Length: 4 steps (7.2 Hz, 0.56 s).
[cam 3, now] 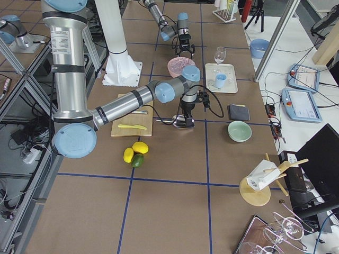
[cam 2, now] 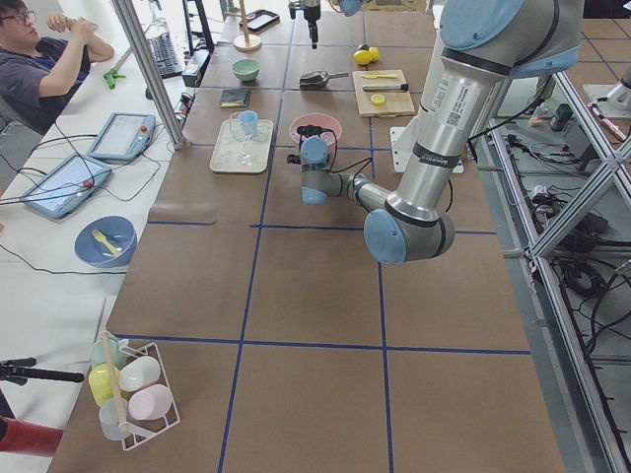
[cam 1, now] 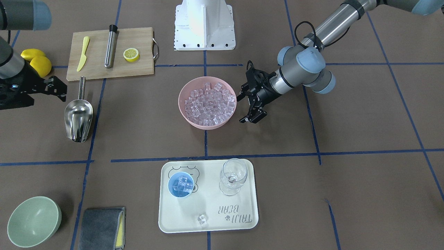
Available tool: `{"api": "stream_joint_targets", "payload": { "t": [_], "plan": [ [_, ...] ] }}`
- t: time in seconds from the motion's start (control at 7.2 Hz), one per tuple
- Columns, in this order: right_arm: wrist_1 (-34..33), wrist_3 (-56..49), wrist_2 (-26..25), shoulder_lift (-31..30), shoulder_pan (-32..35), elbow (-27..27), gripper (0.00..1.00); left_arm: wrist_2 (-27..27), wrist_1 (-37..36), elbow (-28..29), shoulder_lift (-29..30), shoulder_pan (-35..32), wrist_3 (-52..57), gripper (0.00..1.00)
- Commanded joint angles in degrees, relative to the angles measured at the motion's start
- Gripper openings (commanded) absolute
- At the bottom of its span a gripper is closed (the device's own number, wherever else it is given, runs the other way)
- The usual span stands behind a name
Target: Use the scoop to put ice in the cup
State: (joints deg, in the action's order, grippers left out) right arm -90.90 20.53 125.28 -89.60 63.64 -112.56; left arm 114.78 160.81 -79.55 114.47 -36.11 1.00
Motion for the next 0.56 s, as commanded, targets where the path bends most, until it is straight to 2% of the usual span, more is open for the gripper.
{"api": "stream_joint_targets", "payload": {
  "t": [0.0, 0.14, 0.28, 0.42],
  "plan": [
    [0.0, -21.1, 2.1, -4.5, 12.0, 3.6, 1.0, -0.1, -0.1, -0.8, -4.2, -8.3, 0.6, 1.0],
    [0.1, -30.9, 5.6, -6.1, 18.5, 6.5, 1.0, 0.8, -3.4, -0.9, -5.7, -12.0, 1.3, 1.0],
    [0.2, -36.6, 6.5, -8.7, 23.0, 7.5, 1.0, 4.0, -9.5, -1.3, -5.8, -16.0, 2.5, 1.0],
    [0.7, -37.0, 6.6, -11.9, 26.0, 7.3, 1.0, 9.3, -17.6, -1.8, -5.8, -21.8, 2.6, 1.0]
  ]
}}
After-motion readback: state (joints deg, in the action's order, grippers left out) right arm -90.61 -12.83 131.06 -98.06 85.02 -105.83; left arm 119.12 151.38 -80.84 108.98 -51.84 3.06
